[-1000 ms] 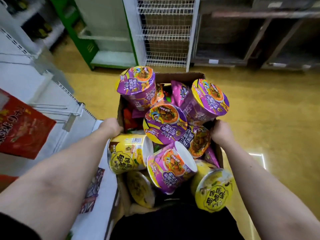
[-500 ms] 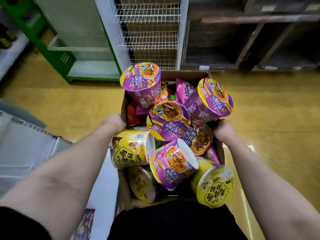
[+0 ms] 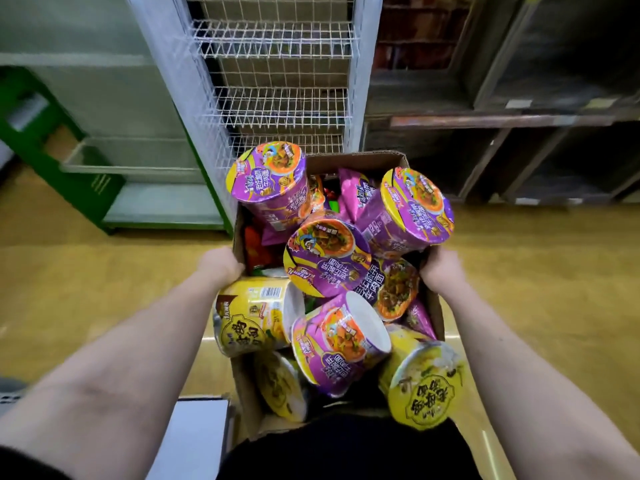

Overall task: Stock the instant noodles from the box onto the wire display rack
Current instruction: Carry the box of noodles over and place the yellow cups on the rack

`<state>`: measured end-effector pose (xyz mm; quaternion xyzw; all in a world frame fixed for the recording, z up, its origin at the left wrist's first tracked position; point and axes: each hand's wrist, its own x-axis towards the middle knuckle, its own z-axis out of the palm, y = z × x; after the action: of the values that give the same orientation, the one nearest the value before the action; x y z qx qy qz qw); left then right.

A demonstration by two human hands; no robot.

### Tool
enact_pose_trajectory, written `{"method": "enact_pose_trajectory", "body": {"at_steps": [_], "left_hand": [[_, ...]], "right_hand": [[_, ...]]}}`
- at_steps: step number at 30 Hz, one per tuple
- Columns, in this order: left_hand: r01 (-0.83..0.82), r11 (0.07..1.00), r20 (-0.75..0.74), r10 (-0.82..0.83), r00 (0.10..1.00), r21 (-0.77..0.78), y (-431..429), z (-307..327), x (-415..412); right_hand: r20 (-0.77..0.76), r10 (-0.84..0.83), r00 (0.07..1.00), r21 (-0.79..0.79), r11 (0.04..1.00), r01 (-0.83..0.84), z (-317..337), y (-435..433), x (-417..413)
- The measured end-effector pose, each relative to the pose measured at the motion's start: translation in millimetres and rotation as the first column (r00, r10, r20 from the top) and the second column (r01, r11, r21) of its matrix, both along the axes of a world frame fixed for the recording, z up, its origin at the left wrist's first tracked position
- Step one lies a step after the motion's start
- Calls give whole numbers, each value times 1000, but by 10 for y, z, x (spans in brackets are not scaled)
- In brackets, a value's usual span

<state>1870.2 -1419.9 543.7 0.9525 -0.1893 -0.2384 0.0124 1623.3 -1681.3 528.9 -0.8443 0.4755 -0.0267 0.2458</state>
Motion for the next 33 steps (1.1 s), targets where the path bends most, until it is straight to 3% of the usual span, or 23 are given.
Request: {"method": "enact_pose_trajectory", "body": {"at_steps": [6,14,22,33], "left_hand": [[-241,970,-54,242,969,17,-475,-226,618],[-465,882,-71,470,880,73,-853,-95,1111],[-645,757,-84,652,753,101,-659,-189,1565],[-726,671,-210,739,640,152,-478,-780,2254]], "right_hand": [[-67,166,984,50,985,-163,-195,-915,1182],[-180,452,874,109,892,-439,-163,-1663,2540],[-195,638,745,154,770,-619,-215,-1554,3626],[-293,710,640,161,697,-699,-429,-1326,4971]]}}
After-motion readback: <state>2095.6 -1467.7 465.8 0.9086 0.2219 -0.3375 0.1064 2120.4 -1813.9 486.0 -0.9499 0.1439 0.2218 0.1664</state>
